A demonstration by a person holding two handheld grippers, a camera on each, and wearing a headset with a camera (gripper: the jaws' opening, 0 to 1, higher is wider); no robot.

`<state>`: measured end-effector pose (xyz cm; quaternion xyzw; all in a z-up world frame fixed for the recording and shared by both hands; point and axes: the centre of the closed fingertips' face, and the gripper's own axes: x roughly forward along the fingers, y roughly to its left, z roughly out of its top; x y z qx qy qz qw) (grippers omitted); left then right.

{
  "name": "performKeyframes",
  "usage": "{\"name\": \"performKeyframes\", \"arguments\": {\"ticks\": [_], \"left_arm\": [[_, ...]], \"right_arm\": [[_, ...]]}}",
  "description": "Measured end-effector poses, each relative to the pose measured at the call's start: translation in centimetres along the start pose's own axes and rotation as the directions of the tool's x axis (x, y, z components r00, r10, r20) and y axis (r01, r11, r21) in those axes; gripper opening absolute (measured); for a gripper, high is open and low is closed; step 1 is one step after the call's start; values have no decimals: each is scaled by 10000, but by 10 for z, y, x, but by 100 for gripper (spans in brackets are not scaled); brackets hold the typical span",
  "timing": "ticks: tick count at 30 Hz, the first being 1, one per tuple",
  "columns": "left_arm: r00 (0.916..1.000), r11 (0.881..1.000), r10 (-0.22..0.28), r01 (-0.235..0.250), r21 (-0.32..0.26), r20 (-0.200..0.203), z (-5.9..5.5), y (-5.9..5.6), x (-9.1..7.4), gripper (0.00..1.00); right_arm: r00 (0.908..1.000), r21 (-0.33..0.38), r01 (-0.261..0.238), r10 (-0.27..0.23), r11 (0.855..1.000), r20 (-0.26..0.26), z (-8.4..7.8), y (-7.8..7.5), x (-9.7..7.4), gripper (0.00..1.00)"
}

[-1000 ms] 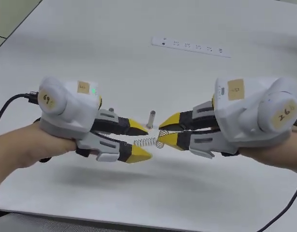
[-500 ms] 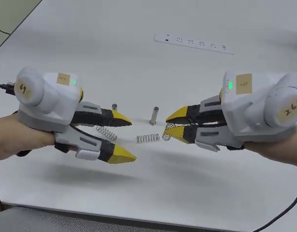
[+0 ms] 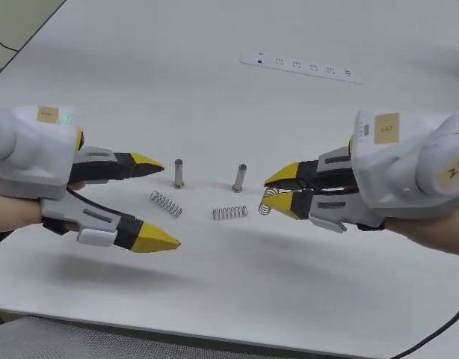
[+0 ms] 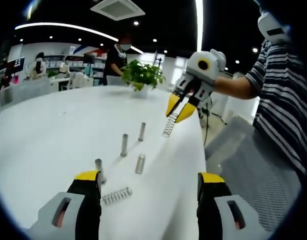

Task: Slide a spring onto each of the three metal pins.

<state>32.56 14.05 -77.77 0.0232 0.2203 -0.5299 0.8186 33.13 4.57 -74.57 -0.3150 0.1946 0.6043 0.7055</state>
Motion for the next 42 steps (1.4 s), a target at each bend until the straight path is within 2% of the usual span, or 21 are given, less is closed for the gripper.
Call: {"name": "performKeyframes", "arguments": {"ticks": [10, 16, 23, 30, 42], "left_arm": [[9952, 9959, 876, -866, -247, 427, 1, 18, -7, 98], [9925, 9933, 1136, -1126, -251, 458, 2, 25, -13, 98], [9915, 9923, 1196, -1177, -385, 510, 3, 23, -13, 98], [9909, 9914, 1262, -1243, -400, 475, 1, 24, -14, 98], [9908, 9913, 1288, -1275, -338, 409, 0, 22, -14, 98]], "right_arm": [[9998, -19, -37, 37, 10000, -194, -5, 0, -2, 7], [9995, 172, 38, -33, 9998, -304, -11, -4, -5, 7], [9983, 326, 90, -72, 9994, -576, -22, -10, -10, 7], [9975, 603, 445, -410, 9972, -579, -25, -26, -18, 7], [9892, 1123, 1380, -1313, 9841, -652, -34, -66, -36, 6]]}}
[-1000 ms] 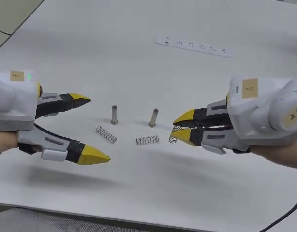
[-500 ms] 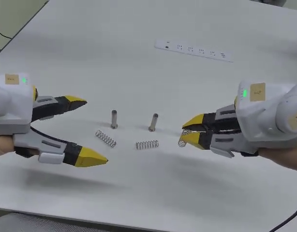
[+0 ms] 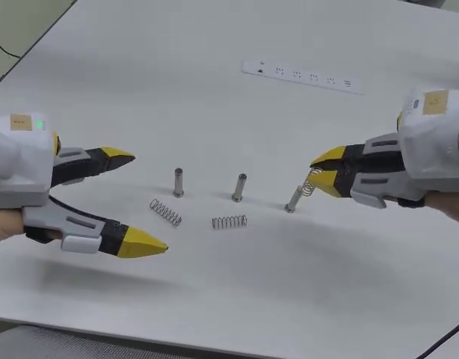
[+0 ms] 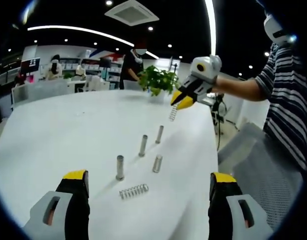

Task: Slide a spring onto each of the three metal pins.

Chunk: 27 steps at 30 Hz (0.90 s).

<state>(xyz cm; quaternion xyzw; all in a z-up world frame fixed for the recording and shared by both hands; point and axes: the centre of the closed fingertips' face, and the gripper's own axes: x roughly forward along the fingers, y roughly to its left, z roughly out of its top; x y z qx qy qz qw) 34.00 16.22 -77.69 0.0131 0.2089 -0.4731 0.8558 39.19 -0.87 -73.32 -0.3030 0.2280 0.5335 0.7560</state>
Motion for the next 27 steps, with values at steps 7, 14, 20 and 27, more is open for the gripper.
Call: {"name": "performKeyframes", "arguments": {"ticks": [7, 14, 20, 27], "left_arm": [[10000, 10000, 82, -82, -25, -12, 0, 2, -1, 98], [9998, 9998, 193, -193, 33, -6, -1, 5, -2, 98], [9994, 9995, 325, -324, -58, 136, 0, 8, -5, 97], [9992, 9992, 391, -390, -80, 118, -2, 9, -6, 97]], "right_arm": [[9999, 279, 113, -114, 9995, 47, -1, -7, 3, 6], [9999, 598, 157, -154, 9981, -66, -6, -9, 11, 7], [9993, 765, 369, -363, 9964, -94, -8, -14, 16, 7], [9993, 1021, 361, -348, 9941, -143, -13, -14, 19, 7]]}}
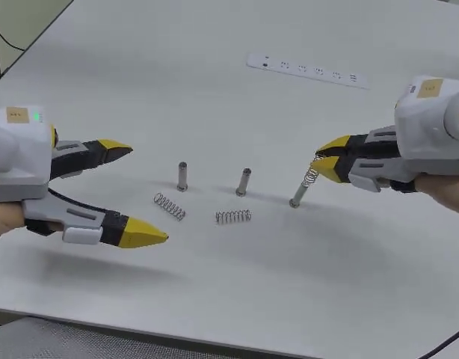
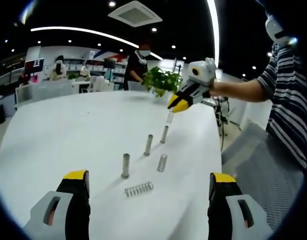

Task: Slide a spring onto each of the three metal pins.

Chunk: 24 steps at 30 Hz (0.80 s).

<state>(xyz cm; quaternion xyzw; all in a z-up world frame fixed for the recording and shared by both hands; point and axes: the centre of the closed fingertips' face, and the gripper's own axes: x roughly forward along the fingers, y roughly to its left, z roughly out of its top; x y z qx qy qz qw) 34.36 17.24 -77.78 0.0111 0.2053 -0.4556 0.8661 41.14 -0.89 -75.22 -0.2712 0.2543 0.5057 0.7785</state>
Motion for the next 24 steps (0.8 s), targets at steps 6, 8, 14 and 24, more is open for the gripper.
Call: {"name": "performKeyframes", "arguments": {"ticks": [6, 8, 14, 24], "left_arm": [[10000, 10000, 22, -22, -41, 5, -1, 0, 0, 97], [10000, 10000, -18, 18, -60, 35, 0, -1, -1, 97], [9999, 9999, 43, -41, -142, 131, 1, 1, -2, 97], [9999, 9998, 109, -108, -184, 75, -1, 1, -3, 97]], "right_arm": [[9999, 112, 99, -99, 9999, 48, -2, -1, 2, 7], [9999, 179, 130, -132, 9998, 81, -2, -2, 2, 7], [9999, 240, 135, -137, 9996, 63, -4, -3, 4, 7], [10000, 293, 70, -69, 9995, -25, -8, -2, 8, 7]]}}
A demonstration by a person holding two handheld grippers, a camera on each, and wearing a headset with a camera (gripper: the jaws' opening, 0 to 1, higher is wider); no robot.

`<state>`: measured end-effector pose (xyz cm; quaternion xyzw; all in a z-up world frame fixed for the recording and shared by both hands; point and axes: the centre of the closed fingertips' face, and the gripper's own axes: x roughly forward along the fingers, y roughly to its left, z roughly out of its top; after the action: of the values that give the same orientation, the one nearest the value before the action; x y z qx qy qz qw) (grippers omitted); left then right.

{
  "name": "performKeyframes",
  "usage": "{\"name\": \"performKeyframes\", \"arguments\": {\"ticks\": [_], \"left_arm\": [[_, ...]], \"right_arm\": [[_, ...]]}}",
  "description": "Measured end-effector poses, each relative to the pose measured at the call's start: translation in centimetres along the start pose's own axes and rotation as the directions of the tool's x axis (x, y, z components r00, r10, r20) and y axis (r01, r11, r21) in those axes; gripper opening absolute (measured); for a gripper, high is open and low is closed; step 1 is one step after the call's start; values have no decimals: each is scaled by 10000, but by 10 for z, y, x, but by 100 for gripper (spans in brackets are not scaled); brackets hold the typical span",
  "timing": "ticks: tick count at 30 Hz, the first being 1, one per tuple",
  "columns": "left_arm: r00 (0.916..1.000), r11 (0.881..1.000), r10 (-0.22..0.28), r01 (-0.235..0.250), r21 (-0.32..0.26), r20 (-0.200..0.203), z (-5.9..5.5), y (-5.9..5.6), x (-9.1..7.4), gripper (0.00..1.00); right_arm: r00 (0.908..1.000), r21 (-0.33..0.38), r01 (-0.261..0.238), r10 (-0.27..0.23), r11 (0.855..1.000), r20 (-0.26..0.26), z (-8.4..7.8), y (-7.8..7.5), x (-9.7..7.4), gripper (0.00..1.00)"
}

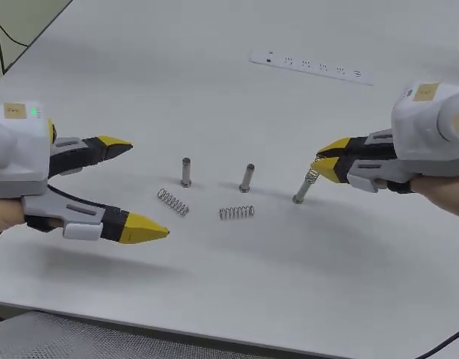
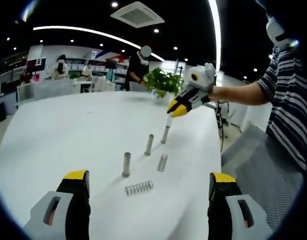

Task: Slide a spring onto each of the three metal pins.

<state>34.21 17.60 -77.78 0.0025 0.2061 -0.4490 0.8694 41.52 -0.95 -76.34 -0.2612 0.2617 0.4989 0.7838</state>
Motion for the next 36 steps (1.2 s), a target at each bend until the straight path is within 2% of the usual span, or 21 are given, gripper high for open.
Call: {"name": "performKeyframes", "arguments": {"ticks": [13, 19, 27, 36], "left_arm": [[10000, 10000, 13, -13, -34, -11, -1, -1, 0, 96], [9999, 10000, -6, 7, -50, 117, 3, -2, 2, 96], [9999, 10000, -5, 6, -57, 102, 3, -2, 2, 96], [9999, 10000, -10, 11, -74, 129, 4, -3, 2, 95]], "right_arm": [[9995, 186, -96, 101, 9998, -292, -15, 2, 13, 7], [9985, 200, -207, 217, 9996, -497, -24, 6, 21, 7], [9958, 147, -377, 388, 9992, -832, -34, 13, 26, 7], [9941, -92, -370, 359, 9993, -1022, -43, 14, 31, 7]]}}
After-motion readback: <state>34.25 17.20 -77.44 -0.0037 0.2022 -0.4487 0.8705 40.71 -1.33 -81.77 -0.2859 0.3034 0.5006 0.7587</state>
